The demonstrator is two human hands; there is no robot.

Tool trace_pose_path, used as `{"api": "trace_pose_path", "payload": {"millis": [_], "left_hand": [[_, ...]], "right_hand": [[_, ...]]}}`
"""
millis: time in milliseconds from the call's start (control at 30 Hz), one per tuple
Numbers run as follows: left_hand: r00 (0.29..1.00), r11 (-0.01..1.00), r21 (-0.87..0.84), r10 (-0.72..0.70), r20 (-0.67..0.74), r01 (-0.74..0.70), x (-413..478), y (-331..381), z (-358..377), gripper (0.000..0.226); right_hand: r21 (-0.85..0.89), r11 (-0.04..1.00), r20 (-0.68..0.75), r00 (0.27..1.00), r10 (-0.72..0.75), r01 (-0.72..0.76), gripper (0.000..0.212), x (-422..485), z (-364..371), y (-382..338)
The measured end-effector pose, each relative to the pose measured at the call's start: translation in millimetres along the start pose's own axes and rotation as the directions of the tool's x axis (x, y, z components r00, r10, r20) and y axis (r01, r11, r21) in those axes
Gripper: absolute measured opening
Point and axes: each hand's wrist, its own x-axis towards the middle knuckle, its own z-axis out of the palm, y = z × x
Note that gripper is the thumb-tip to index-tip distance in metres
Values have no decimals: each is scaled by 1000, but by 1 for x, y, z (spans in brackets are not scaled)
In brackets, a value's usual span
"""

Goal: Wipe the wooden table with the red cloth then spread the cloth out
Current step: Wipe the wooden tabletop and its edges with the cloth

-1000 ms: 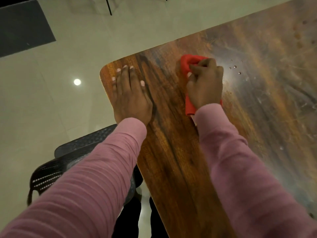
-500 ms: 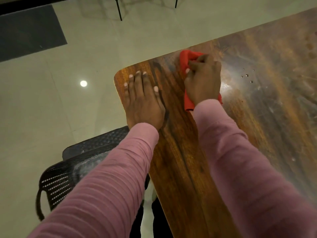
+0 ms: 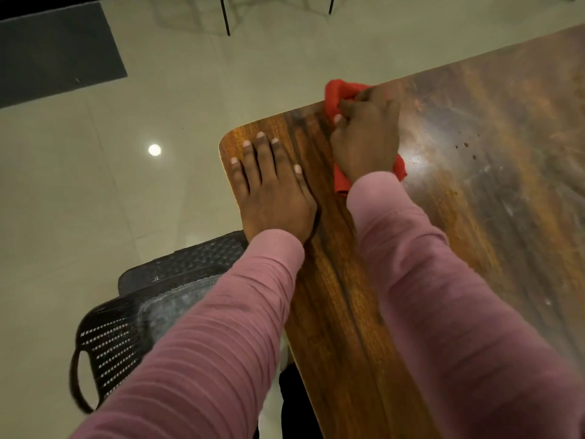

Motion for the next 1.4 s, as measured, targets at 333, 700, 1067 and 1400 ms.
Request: {"api": "trace_pose_path", "payload": {"millis": [333,700,1067,1400], "left_hand": [[999,1000,10,12,33,-13,1,-2,-1,56],[999,999,31,16,45,-18,0,1,-5,54],[999,999,44,9,31,-11,-1,1,-5,54],[999,999,45,26,-46,-24,-3,0,-2,53]], "right_hand": [[-27,988,49,987,-153,155,28,16,-5,24],[82,872,129,862,-490,483,27,-16,-3,20],[69,957,46,958,-284,281,28,-4,-3,10],[46,998,-112,993,48,-43,23,11,-9,45]]}}
